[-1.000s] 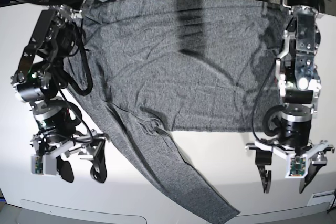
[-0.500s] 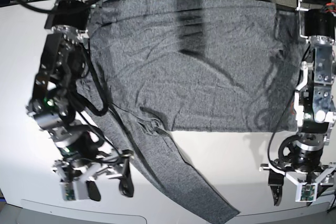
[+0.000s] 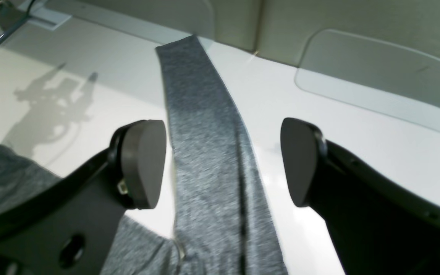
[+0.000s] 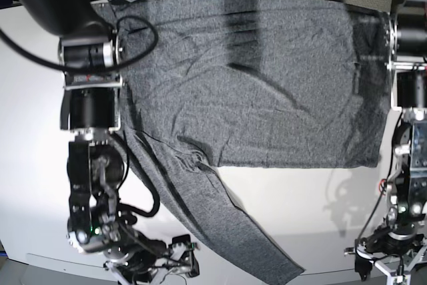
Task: Fold the T-shirt properly
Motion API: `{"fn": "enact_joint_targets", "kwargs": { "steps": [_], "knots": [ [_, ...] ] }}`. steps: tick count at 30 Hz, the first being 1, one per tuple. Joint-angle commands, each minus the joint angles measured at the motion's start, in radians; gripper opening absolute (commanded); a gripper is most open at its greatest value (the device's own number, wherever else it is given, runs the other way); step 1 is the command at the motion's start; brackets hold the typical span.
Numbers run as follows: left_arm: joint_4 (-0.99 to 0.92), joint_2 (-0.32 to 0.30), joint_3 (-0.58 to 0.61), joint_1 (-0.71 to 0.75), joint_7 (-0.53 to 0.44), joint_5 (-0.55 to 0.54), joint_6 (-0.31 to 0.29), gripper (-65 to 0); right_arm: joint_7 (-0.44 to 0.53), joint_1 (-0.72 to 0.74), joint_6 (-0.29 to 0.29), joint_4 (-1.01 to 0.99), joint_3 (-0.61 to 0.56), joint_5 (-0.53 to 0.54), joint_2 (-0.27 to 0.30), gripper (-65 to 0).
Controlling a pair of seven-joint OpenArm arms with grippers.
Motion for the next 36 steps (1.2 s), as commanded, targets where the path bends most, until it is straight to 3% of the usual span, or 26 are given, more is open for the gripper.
{"fn": "enact_joint_targets", "kwargs": {
  "steps": [1,5,12,20,22,25,26,30,36],
  "knots": [
    [-0.019,-0.012,-0.004,-0.05,-0.018,0.005,0.008,-19.9,0.013,0.057,-0.001,-0.003,0.002,-0.002,0.002,-18.8],
    [-0.164,-0.012,-0.004,-0.12,-0.03,0.012,0.008,-19.9,0.001,0.116,-0.001,-0.063,0.002,-0.06,0.002,-18.8],
    [-0.388,-0.012,-0.004,-0.202,-0.109,0.013,0.008,-19.9,-0.014,0.128,-0.001,-0.132,0.002,-0.063,0.003,-18.8],
    [-0.428,-0.012,-0.004,-0.198,-0.095,0.017,0.001,-19.9,-0.013,0.127,-0.001,-0.226,0.002,-0.082,0.003,-18.8],
    [-0.428,-0.011,-0.004,-0.198,-0.062,0.016,-0.087,-20.0,-0.014,0.125,-0.001,-0.229,0.002,-0.082,0.003,-18.8],
    [-0.428,-0.012,-0.004,-0.192,-0.024,0.016,-0.322,-19.9,-0.018,0.125,-0.001,-0.229,0.002,-0.085,0.003,-18.8],
    [-0.428,-0.011,-0.004,-0.186,-0.027,0.016,-0.354,-19.9,-0.018,0.125,-0.001,-0.229,0.002,-0.085,0.003,-18.8],
    [-0.429,-0.027,-0.004,-0.147,-0.055,0.016,-0.355,-20.0,-0.048,0.125,-0.002,-0.229,0.002,-0.085,0.003,-18.8],
    [-0.502,-0.104,-0.004,-0.082,-0.122,0.016,-0.356,-19.9,-0.066,0.125,-0.002,-0.229,0.002,-0.084,0.006,-18.8]
  ]
}}
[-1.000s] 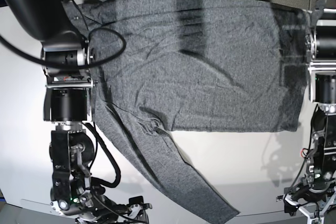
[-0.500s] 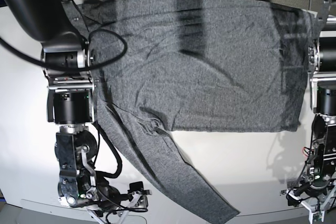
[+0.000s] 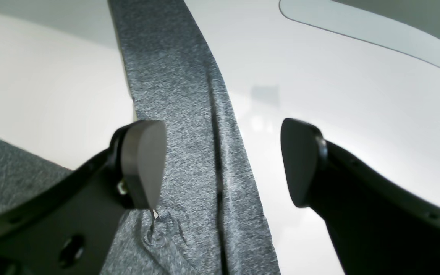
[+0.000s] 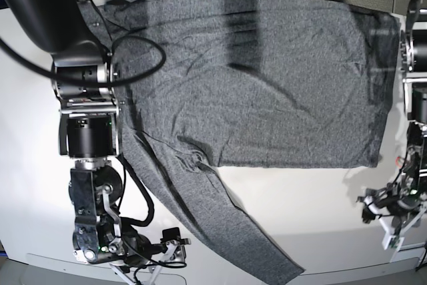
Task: Fold the T-shirt properly
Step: 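Move the left gripper to the shirt's side edge and grasp it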
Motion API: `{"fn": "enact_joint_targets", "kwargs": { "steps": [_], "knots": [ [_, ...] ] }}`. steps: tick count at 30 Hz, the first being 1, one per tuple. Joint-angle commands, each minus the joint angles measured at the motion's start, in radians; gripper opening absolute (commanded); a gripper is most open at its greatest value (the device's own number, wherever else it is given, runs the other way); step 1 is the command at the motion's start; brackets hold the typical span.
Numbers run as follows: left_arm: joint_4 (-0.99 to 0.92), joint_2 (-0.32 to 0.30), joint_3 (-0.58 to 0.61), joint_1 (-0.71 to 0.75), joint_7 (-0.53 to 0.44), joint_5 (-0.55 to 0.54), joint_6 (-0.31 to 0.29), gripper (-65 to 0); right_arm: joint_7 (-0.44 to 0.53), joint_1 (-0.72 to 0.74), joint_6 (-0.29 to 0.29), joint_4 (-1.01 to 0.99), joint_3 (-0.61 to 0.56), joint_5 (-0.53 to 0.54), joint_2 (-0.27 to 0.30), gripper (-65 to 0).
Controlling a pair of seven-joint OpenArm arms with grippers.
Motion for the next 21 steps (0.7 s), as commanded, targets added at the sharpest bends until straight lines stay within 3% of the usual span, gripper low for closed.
{"fn": "enact_joint_targets", "kwargs": {
  "steps": [1,7,12,16,18,21],
  "knots": [
    [-0.021,-0.022,-0.003,-0.029,-0.023,-0.006,0.006,-19.9,0.017,0.041,-0.002,0.014,0.001,0.005,0.001,-18.8],
    [-0.288,-0.051,-0.003,-0.028,-0.107,-0.134,-0.007,-19.9,0.003,0.041,-0.002,0.014,0.001,0.013,0.001,-18.8],
    [-0.356,-0.042,-0.003,-0.026,-0.117,-0.188,-0.206,-19.9,0.003,0.041,-0.002,0.014,0.001,0.016,0.001,-18.8],
    [-0.356,-0.034,-0.003,-0.025,-0.134,-0.186,-0.319,-20.0,-0.005,0.041,-0.002,0.014,0.001,0.016,0.001,-18.8],
    [-0.356,-0.035,-0.003,-0.026,-0.192,-0.13,-0.328,-19.9,-0.008,0.041,-0.002,0.014,0.001,0.016,0.001,-18.8],
    [-0.356,-0.035,-0.003,-0.025,-0.339,0.066,-0.328,-19.9,-0.007,0.041,-0.002,0.014,0.001,0.016,0.001,-18.8]
  ]
}}
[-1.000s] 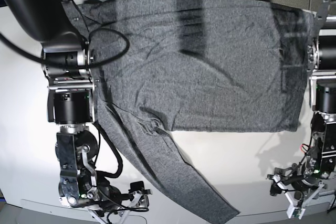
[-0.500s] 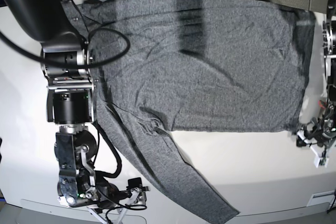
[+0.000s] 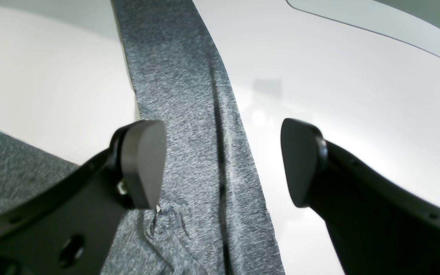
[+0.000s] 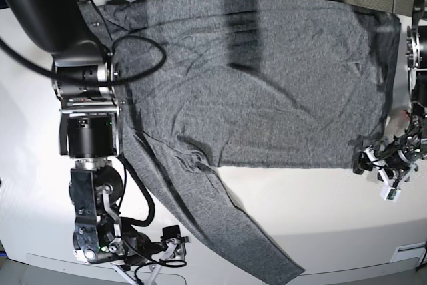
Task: Fold the T-shirt properly
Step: 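Move the left gripper to the shirt's side edge and grasp it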
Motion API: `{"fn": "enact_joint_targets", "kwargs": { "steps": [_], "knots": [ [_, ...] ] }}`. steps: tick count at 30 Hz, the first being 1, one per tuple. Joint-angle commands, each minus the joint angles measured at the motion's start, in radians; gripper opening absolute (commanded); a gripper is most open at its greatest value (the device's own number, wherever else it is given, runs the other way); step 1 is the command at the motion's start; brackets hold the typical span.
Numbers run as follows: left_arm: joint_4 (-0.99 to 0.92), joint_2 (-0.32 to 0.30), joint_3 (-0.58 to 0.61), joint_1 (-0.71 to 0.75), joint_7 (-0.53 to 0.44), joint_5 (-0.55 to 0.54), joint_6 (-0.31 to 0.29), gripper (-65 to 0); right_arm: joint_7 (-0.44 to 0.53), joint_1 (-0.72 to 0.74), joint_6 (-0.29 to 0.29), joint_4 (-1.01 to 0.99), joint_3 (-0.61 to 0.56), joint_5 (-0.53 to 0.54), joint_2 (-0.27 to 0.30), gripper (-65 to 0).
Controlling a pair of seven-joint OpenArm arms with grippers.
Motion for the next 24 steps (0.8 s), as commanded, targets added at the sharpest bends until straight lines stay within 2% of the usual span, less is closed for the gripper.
{"fn": "enact_joint_targets", "kwargs": {
  "steps": [1,4,10,15,22,24],
  "knots": [
    [0.015,-0.014,-0.002,-0.035,-0.047,0.031,-0.005,-19.9,0.02,0.042,-0.002,0.015,0.001,0.008,0.002,-18.8],
    [0.015,-0.014,-0.002,-0.035,-0.113,0.075,-0.005,-19.9,0.021,0.042,-0.002,0.015,0.001,0.008,0.002,-18.8],
    [0.015,-0.02,-0.002,-0.035,-0.117,0.062,-0.005,-19.9,0.021,0.042,-0.002,0.015,0.001,0.008,0.002,-18.8],
    [0.015,-0.029,-0.002,-0.032,-0.116,-0.014,-0.005,-19.9,0.017,0.042,-0.002,0.015,0.001,0.008,0.002,-18.8],
    [0.015,-0.029,-0.002,-0.031,0.042,-0.016,-0.003,-20.0,0.005,0.042,-0.002,0.015,0.001,0.008,0.002,-18.8],
    [0.015,-0.034,-0.002,-0.029,0.068,-0.068,-0.002,-20.0,0.004,0.041,-0.002,0.015,0.001,0.008,0.002,-18.8]
  ]
}}
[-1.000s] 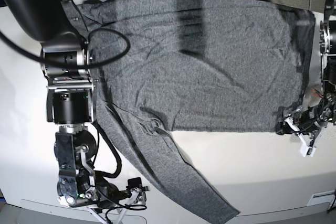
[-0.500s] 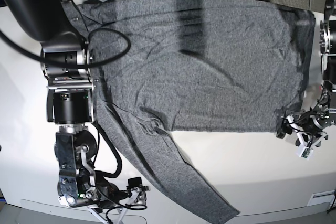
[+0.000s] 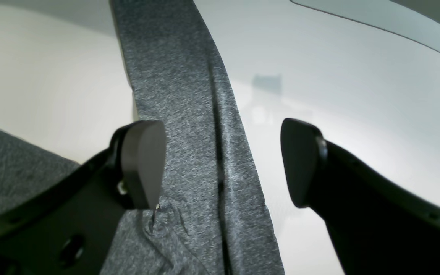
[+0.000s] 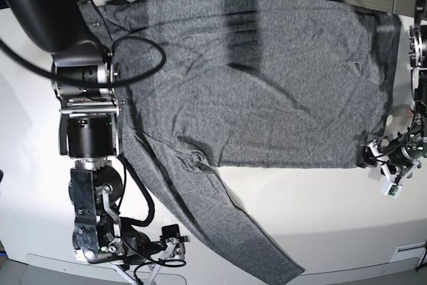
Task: Fold the T-shirt properly
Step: 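Move the left gripper to the shirt's side edge and grasp it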
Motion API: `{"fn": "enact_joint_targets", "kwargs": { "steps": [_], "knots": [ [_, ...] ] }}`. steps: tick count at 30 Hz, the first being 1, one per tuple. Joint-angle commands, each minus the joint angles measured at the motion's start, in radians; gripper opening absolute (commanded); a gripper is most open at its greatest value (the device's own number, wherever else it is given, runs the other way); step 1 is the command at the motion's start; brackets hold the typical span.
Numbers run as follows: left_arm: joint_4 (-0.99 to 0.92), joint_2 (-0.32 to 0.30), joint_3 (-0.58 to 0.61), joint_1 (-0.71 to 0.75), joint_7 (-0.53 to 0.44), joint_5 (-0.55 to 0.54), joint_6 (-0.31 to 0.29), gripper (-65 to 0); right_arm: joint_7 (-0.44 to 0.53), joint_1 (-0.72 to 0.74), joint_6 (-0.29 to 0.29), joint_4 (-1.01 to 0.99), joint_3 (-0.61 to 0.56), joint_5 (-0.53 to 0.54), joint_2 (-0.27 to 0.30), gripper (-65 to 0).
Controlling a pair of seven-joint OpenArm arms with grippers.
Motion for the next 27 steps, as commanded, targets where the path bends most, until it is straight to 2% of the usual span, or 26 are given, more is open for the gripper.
{"fn": "enact_joint_targets", "kwargs": {
  "steps": [1,4,10,15,20,23,27],
  "knots": [
    [0.015,-0.02,-0.002,-0.034,-0.021,-0.042,0.002,-20.0,0.018,0.042,-0.002,0.015,0.001,0.008,0.002,-18.8],
    [0.015,-0.021,-0.002,-0.033,-0.022,-0.116,0.002,-20.0,0.018,0.042,-0.002,0.015,0.001,0.008,0.002,-18.8],
    [0.015,-0.024,-0.002,-0.026,-0.06,-0.109,0.003,-20.0,0.007,0.041,-0.002,0.015,0.001,0.008,0.002,-18.8],
    [0.015,-0.026,-0.002,0.017,-0.058,-0.11,0.093,-20.0,0.0,0.041,-0.002,0.015,0.001,0.009,0.002,-18.8],
    [0.015,-0.023,-0.002,0.045,-0.055,-0.112,0.093,-20.0,0.0,0.041,-0.002,0.015,0.001,0.009,0.002,-18.8],
    [0.015,-0.023,-0.002,0.044,-0.057,-0.149,0.093,-20.0,-0.001,0.041,-0.002,0.015,0.001,0.009,0.002,-18.8],
    [0.015,-0.023,-0.002,0.045,-0.112,-0.173,0.093,-20.1,-0.007,0.041,-0.002,0.015,0.001,0.009,0.002,-18.8]
  ]
}}
